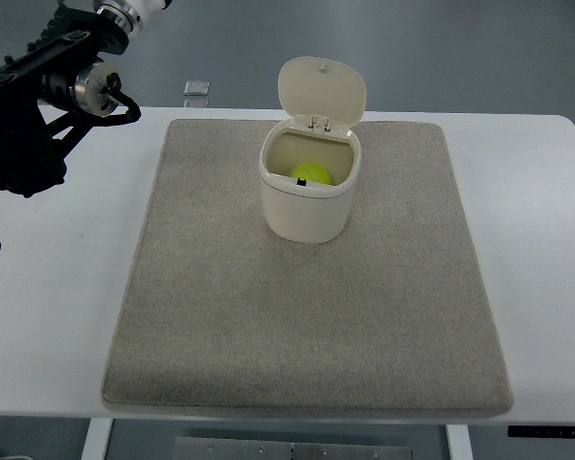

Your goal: Put tennis ball into box with left hand

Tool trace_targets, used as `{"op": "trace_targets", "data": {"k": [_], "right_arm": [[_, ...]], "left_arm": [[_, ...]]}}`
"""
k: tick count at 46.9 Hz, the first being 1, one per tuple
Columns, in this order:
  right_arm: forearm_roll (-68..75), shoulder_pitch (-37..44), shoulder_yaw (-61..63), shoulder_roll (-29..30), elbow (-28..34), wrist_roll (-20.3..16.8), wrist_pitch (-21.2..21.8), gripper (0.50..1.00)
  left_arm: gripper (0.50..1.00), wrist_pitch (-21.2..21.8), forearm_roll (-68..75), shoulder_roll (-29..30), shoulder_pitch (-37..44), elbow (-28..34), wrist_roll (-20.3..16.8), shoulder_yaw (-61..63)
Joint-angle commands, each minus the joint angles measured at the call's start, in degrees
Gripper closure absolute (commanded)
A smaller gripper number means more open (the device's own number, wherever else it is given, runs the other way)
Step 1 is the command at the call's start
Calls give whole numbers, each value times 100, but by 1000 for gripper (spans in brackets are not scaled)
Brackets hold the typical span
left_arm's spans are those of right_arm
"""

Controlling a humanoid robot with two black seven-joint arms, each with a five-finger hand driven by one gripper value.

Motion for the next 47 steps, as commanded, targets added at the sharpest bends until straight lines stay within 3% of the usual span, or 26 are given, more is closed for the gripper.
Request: {"op": "trace_targets", "data": {"k": [1,7,14,30,47], "right_arm": [[0,0,0,0,0,0,1,599],[0,0,0,0,0,0,1,599],[0,0,0,0,0,0,1,599],[0,0,0,0,0,0,1,599],[0,0,0,0,0,0,1,599]], "left_arm": [[639,-378,-558,-131,90,652,6,-214],[639,-888,-1324,-175,187,1514,6,-390],[639,-1196,-1702,-272,336,1866,6,-399],[634,-1152,-1694,-904,767,2385,-3,-407],[630,-1091,-1887,-1027,1206,2534,14,-900]]}}
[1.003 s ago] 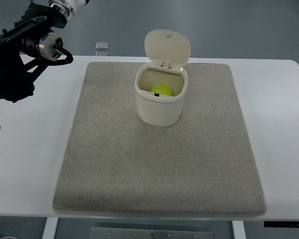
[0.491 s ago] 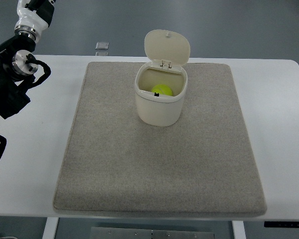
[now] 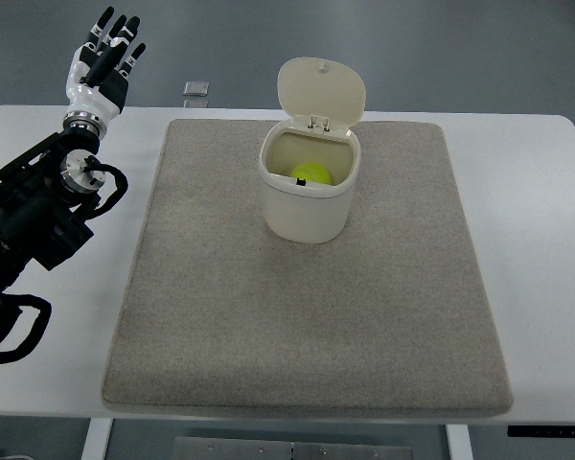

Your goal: Put tennis ball into box with left hand

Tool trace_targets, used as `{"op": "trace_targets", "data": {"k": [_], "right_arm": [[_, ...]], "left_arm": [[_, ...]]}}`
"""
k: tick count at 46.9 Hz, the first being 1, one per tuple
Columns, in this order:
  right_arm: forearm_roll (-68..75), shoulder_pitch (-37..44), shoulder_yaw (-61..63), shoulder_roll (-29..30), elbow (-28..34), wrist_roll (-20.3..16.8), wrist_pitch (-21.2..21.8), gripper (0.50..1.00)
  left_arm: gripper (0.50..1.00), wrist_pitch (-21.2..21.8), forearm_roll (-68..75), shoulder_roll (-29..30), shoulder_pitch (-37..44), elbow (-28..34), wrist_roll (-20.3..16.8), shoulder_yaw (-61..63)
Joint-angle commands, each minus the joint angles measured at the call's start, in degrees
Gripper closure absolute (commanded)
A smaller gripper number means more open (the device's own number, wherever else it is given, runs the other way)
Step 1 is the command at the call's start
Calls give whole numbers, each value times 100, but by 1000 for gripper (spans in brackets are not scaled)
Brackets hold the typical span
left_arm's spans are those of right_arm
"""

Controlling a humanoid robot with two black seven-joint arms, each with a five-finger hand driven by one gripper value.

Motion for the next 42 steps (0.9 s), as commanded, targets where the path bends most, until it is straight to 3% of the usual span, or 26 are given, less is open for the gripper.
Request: {"op": "trace_targets", "data": {"k": [1,28,32,42], "right_arm": [[0,0,0,0,0,0,1,599],[0,0,0,0,0,0,1,599],[0,0,0,0,0,0,1,599],[0,0,44,0,0,9,9,599]], "left_arm": [[630,3,2,0,90,5,-6,-17],[617,-6,64,0,301,5,-6,45],[564,3,64,0,292,-30,-15,45],[561,3,64,0,292,-39,-24,1]]}}
